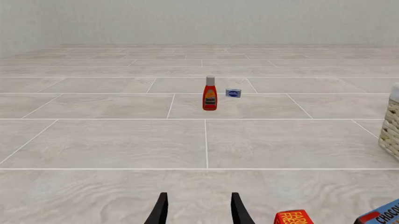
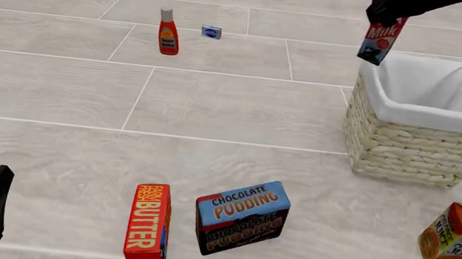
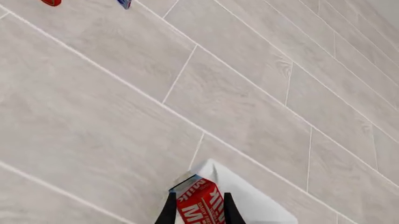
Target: Pick the milk and place it in the basket.
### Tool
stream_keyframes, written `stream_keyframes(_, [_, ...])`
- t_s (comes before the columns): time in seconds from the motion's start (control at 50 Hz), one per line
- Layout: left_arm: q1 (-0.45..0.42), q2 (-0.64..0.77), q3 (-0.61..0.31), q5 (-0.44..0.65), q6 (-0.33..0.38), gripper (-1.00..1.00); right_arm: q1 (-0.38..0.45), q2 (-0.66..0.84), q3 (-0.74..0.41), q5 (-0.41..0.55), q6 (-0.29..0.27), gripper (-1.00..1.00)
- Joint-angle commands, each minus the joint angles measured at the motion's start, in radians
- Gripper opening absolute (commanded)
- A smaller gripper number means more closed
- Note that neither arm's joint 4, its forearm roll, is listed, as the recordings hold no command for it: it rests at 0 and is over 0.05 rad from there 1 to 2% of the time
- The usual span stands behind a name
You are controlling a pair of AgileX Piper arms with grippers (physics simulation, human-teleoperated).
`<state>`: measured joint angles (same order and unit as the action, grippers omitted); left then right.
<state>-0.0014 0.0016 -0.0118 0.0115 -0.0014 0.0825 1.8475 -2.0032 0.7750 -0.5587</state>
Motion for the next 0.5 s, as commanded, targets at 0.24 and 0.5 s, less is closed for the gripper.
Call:
stream_keyframes(0.24, [0.000, 0.000, 0.000, 0.000, 0.000, 1.00, -0.098, -0.034, 0.051, -0.018, -0.009, -1.00])
stream_keyframes(0.5, [0.000, 0.000, 0.000, 0.000, 0.000, 1.00, -0.129, -0.043, 0.102, -0.045, -0.003, -1.00])
